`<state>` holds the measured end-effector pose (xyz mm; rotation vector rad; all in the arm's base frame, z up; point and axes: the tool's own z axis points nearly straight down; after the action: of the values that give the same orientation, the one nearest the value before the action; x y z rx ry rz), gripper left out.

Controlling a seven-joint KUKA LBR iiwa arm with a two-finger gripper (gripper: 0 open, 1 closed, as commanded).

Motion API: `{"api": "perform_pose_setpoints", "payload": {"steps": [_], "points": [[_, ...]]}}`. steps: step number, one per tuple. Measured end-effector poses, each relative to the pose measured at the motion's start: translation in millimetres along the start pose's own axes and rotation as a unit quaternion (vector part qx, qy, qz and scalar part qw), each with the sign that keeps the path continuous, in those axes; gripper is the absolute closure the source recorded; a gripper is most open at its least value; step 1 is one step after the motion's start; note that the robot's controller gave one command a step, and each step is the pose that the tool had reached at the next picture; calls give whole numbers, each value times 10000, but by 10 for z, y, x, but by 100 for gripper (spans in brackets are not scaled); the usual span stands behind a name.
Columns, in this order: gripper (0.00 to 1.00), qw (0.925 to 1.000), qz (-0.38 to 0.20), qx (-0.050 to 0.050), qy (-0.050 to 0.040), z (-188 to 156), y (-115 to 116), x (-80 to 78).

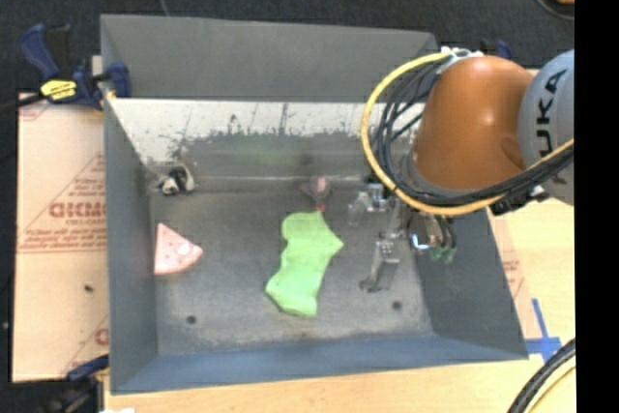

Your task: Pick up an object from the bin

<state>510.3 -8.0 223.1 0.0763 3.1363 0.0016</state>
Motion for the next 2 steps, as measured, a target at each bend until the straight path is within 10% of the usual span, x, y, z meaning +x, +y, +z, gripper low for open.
{"api": "perform_pose_setpoints", "payload": {"steps": [1,2], "points": [[0,9999,108,-16,7,652,756,-340],[0,9999,137,-1,-15,612,700,-345]]}}
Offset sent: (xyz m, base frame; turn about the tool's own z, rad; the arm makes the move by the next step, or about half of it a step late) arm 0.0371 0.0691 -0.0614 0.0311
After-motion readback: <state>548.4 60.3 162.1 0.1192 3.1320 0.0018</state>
